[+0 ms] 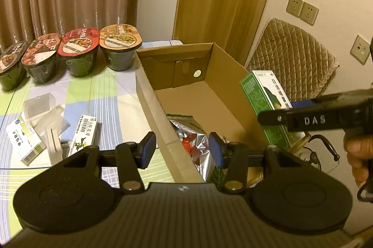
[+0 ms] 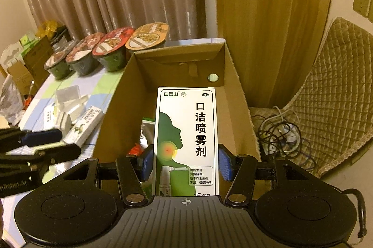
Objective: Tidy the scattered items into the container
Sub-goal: 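Open the left tool dropping the red packet while the right tool releases the spray box into the box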
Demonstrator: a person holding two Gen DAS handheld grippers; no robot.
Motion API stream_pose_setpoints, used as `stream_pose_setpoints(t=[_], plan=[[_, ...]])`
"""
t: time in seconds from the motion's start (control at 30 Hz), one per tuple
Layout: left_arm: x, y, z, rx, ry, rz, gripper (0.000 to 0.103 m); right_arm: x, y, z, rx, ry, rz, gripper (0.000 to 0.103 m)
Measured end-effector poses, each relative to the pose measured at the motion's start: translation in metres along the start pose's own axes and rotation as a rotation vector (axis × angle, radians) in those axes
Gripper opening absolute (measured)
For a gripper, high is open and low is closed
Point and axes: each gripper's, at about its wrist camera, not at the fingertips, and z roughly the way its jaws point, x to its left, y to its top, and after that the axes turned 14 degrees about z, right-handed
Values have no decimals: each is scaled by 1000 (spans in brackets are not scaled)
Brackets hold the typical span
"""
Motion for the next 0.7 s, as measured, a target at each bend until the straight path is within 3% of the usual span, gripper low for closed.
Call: stream_pose_setpoints(t=[0.03,0.07,0.1,0.37,0.7], plan=[[0,-1,0,2,-3,0,44,0,1,0,-12,7,2,58],[-1,-2,-1,2,-4,2,44,-1,3,-1,-22,8,10,71],[-1,-3,-1,3,-5,3,44,-2,5,-3,-33,9,23,91],[-2,-11,-6,9,-10,-3,44,-11,3,-16,-63,1,65,91],[-3,-28,-22,30,-7,-20,47,-5,-28,-44,-67,22,101,91]])
